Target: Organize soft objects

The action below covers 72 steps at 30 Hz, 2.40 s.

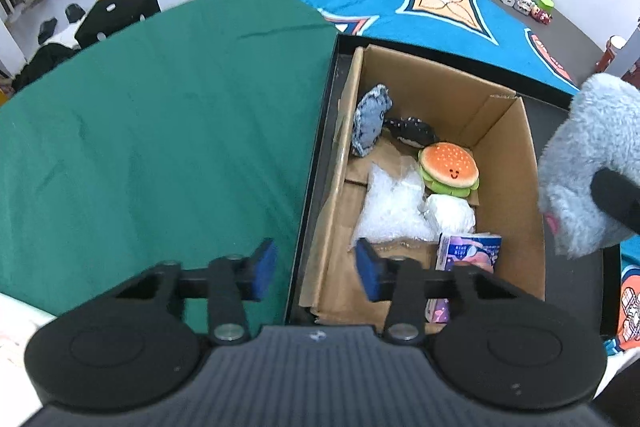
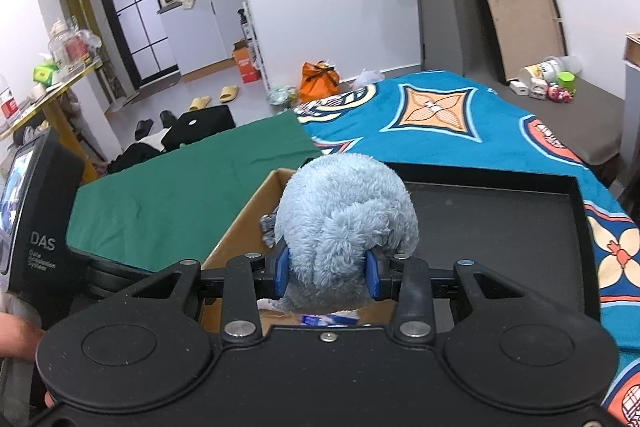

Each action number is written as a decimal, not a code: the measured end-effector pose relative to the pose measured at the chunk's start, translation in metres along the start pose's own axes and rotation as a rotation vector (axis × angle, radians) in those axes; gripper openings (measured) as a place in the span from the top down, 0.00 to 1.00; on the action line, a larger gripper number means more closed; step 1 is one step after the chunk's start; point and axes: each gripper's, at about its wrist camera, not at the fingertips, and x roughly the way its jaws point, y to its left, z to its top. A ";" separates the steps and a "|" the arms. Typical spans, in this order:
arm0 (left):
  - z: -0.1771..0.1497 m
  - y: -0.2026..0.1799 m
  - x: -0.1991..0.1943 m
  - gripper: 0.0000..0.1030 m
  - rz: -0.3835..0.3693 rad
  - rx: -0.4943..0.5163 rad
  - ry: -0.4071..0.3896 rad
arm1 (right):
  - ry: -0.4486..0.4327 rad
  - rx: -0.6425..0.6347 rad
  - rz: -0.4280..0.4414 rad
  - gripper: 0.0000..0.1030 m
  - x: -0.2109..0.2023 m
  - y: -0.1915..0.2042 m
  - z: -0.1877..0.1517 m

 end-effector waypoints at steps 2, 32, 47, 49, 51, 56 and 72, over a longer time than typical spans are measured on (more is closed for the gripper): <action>0.000 0.003 0.003 0.78 -0.012 -0.008 0.010 | 0.010 -0.005 0.005 0.65 0.003 0.005 -0.001; 0.002 0.014 0.007 0.80 -0.096 -0.059 0.010 | 0.090 0.006 0.028 0.53 0.005 0.006 -0.010; 0.002 -0.027 -0.041 0.19 -0.040 0.074 -0.082 | 0.040 0.087 -0.029 0.38 -0.041 -0.027 -0.012; 0.000 -0.034 -0.049 0.18 -0.029 0.087 -0.088 | 0.030 0.098 -0.034 0.37 -0.050 -0.031 -0.013; -0.003 -0.040 -0.058 0.18 -0.028 0.094 -0.098 | 0.018 0.110 -0.043 0.30 -0.059 -0.036 -0.014; -0.012 -0.055 -0.080 0.17 -0.012 0.129 -0.127 | -0.008 0.138 -0.068 0.18 -0.079 -0.045 -0.015; -0.044 -0.083 -0.148 0.15 0.035 0.176 -0.194 | -0.046 0.167 -0.125 0.00 -0.138 -0.050 -0.026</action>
